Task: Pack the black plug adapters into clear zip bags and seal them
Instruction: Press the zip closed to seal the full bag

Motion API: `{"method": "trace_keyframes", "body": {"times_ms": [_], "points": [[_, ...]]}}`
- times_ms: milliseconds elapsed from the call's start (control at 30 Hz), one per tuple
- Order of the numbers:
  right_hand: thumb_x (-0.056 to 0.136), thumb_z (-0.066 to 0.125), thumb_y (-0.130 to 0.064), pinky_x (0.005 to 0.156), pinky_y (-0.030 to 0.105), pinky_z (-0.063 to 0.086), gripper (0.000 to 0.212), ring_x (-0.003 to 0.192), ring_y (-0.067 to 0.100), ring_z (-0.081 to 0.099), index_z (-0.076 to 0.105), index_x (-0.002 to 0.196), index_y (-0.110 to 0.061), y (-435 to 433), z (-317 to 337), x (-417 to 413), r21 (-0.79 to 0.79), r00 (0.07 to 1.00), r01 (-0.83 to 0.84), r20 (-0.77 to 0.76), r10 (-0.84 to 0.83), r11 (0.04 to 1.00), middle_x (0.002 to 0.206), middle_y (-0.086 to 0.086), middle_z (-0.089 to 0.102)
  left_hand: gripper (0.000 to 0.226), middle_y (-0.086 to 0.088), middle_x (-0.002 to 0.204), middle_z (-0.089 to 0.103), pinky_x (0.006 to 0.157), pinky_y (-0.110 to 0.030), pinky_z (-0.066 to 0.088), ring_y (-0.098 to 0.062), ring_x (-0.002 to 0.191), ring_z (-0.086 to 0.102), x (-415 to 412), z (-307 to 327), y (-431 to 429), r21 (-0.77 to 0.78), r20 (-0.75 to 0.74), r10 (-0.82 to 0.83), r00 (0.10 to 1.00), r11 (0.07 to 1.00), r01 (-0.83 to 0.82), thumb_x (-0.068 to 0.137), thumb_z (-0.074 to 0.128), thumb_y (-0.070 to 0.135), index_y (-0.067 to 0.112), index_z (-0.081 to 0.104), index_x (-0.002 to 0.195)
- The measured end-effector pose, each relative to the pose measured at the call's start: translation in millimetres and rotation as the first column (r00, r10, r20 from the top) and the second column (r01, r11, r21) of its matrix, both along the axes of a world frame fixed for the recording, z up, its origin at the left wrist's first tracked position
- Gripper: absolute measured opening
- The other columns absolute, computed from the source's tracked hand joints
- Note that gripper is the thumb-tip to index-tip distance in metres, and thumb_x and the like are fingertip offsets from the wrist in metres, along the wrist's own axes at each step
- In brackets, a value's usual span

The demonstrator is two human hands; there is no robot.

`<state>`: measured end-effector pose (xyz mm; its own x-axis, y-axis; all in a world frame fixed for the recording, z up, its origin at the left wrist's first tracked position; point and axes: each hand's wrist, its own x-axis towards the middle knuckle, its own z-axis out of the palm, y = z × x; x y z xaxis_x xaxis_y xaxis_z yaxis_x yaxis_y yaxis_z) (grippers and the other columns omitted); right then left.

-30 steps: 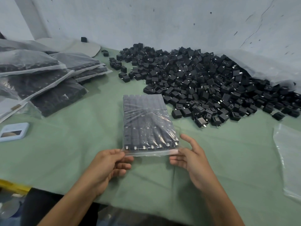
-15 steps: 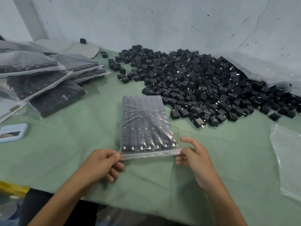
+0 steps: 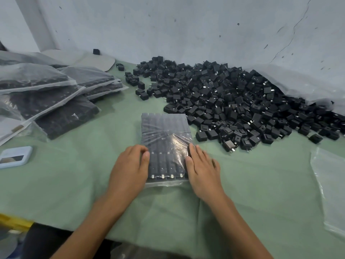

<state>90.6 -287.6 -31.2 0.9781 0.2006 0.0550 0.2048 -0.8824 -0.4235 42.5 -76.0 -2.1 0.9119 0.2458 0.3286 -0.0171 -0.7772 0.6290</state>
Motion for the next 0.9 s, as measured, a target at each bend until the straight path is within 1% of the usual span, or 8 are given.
{"method": "trace_keyframes", "body": {"times_ms": [100, 167, 300, 433, 533, 667, 800, 900], "points": [[0.104, 0.011, -0.048, 0.123, 0.040, 0.009, 0.056, 0.152, 0.009, 0.009, 0.009, 0.158, -0.034, -3, -2, 1, 0.007, 1.000, -0.027, 0.011, 0.027, 1.000, 0.165, -0.010, 0.014, 0.036, -0.008, 0.140, 0.052, 0.108, -0.043, 0.037, -0.027, 0.131, 0.046, 35, 5, -15, 0.081, -0.071, -0.074, 0.995, 0.994, 0.079, 0.104, 0.039, 0.033, 0.015, 0.054, 0.132], [0.106, 0.015, -0.044, 0.122, 0.037, 0.014, 0.055, 0.151, 0.007, 0.011, 0.013, 0.159, -0.032, -4, -1, -1, 0.025, 0.998, -0.063, 0.028, 0.062, 0.998, 0.165, -0.010, 0.017, 0.053, -0.004, 0.163, 0.023, 0.120, -0.045, 0.023, -0.023, 0.150, 0.018, 56, 7, -20, 0.151, -0.181, -0.077, 0.980, 0.983, 0.105, 0.105, 0.027, 0.046, 0.020, 0.034, 0.151], [0.102, 0.029, -0.046, 0.114, 0.035, 0.029, 0.051, 0.139, 0.015, 0.035, 0.035, 0.150, -0.031, -12, 5, -4, 0.102, 0.996, -0.084, 0.052, 0.079, 0.991, 0.151, -0.005, 0.040, 0.068, 0.003, 0.167, -0.005, 0.122, -0.046, 0.014, -0.017, 0.153, -0.006, 71, -9, -21, 0.228, -0.337, -0.084, 0.938, 0.959, 0.168, 0.099, 0.010, 0.064, 0.031, 0.002, 0.158], [0.097, 0.036, -0.047, 0.097, 0.037, 0.039, 0.030, 0.118, 0.022, 0.044, 0.055, 0.114, -0.030, -1, 25, 48, 0.208, 1.000, -0.022, 0.004, 0.021, 0.978, 0.122, -0.002, 0.049, 0.073, 0.002, 0.167, -0.004, 0.121, -0.045, 0.015, -0.017, 0.153, -0.006, 74, -16, -20, 0.257, -0.327, -0.058, 0.943, 0.955, 0.148, 0.096, 0.009, 0.069, 0.032, 0.002, 0.158], [0.104, 0.033, -0.039, 0.111, 0.044, 0.034, 0.038, 0.131, 0.028, 0.042, 0.054, 0.132, -0.022, 25, 34, 100, 0.192, 0.993, -0.117, 0.010, 0.117, 0.974, 0.139, 0.006, 0.048, 0.074, 0.003, 0.166, 0.007, 0.119, -0.044, 0.019, -0.017, 0.153, 0.003, 74, -17, -20, 0.248, -0.328, -0.062, 0.943, 0.957, 0.149, 0.095, 0.011, 0.071, 0.032, 0.011, 0.157], [0.105, 0.025, -0.044, 0.115, 0.043, 0.030, 0.046, 0.140, 0.026, 0.035, 0.043, 0.143, -0.024, 45, 24, 137, 0.134, 0.975, -0.213, -0.036, 0.220, 0.968, 0.153, 0.004, 0.038, 0.071, 0.000, 0.133, 0.057, 0.099, -0.044, 0.036, -0.022, 0.124, 0.049, 101, 1, -2, 0.338, -0.197, -0.012, 0.980, 0.938, 0.079, 0.092, 0.008, 0.070, 0.032, 0.054, 0.130], [0.101, 0.016, -0.056, 0.114, 0.036, 0.023, 0.059, 0.148, 0.019, 0.023, 0.026, 0.154, -0.030, 44, 13, 140, 0.125, 0.980, -0.190, -0.037, 0.196, 0.974, 0.165, -0.002, 0.016, 0.057, -0.004, 0.154, 0.039, 0.113, -0.049, 0.030, -0.021, 0.142, 0.032, 148, -1, 25, 0.276, -0.261, -0.073, 0.963, 0.950, 0.147, 0.102, 0.015, 0.053, 0.026, 0.048, 0.139], [0.099, 0.015, -0.060, 0.115, 0.036, 0.021, 0.064, 0.150, 0.018, 0.018, 0.022, 0.155, -0.033, 43, 11, 141, 0.151, 0.983, -0.158, -0.070, 0.170, 0.976, 0.167, -0.005, 0.009, 0.053, 0.003, 0.151, 0.038, 0.112, -0.051, 0.032, -0.015, 0.140, 0.029, 162, -20, 31, 0.150, -0.269, -0.131, 0.954, 0.973, 0.176, 0.102, 0.020, 0.052, 0.024, 0.042, 0.141]]}}
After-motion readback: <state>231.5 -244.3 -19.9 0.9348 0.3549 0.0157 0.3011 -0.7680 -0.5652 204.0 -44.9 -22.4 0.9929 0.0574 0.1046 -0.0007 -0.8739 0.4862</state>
